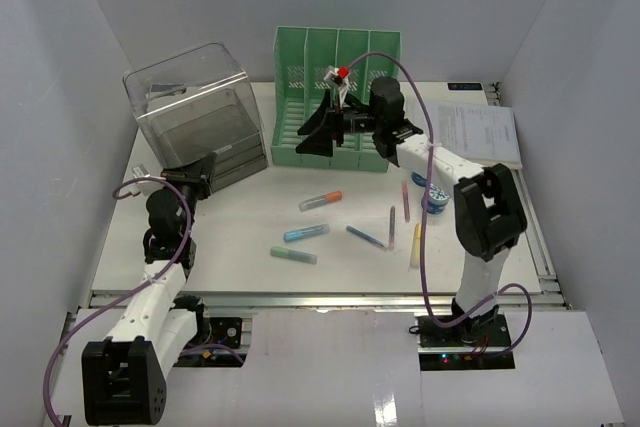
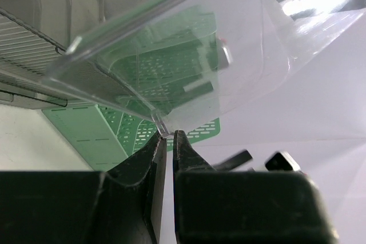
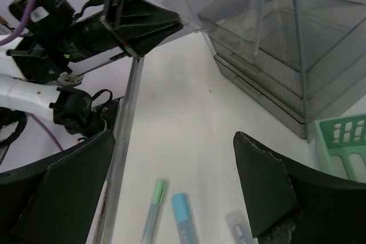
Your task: Organize the desk
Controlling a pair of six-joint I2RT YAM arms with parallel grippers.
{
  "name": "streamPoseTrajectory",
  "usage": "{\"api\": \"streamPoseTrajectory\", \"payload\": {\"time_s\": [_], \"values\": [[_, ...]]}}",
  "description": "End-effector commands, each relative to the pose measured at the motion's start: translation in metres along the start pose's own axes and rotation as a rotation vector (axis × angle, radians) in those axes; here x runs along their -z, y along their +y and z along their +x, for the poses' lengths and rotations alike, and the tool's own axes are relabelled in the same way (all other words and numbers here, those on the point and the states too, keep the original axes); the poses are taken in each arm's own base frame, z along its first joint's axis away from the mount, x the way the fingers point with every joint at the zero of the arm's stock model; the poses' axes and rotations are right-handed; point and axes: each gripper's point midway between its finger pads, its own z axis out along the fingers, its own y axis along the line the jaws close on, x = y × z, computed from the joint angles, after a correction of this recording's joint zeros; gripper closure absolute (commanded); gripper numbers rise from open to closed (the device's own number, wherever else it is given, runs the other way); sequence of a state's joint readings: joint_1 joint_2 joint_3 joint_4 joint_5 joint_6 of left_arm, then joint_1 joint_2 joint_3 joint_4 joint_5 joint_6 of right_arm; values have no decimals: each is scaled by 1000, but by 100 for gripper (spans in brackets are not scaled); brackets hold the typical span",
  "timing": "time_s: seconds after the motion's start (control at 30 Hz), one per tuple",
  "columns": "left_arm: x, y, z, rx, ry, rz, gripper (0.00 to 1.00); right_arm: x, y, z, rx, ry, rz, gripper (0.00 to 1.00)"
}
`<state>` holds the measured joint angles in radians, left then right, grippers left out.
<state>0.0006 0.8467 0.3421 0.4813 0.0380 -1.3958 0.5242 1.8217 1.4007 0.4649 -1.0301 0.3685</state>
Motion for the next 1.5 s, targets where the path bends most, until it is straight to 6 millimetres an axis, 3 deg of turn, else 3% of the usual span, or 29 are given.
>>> {"api": "streamPoseTrajectory", "payload": {"time_s": [0.0,0.27,0.53,0.8,0.97,1.3,1.33,1.47], "values": [[-1,-30,6,-17,56,62,100,-32,3,-37,60,-100,-117,9],[1,-40,11,-12,90,84,100,-64,-31,-40,-39,-173,-57,6],[7,-45,13,-15,100,98,100,-83,-34,-45,-109,-226,-39,4],[9,-52,12,-16,100,113,100,-90,-45,-32,-170,-213,2,2],[10,-49,13,-13,102,106,100,-91,-20,-44,-119,-234,-96,2],[9,-47,12,-9,99,89,99,-96,33,-45,-118,-231,-248,31],[10,-46,12,-9,99,81,94,-96,34,-42,-131,-228,-251,33],[11,-48,13,-23,107,66,53,-92,42,-46,-127,-239,-263,39]]}}
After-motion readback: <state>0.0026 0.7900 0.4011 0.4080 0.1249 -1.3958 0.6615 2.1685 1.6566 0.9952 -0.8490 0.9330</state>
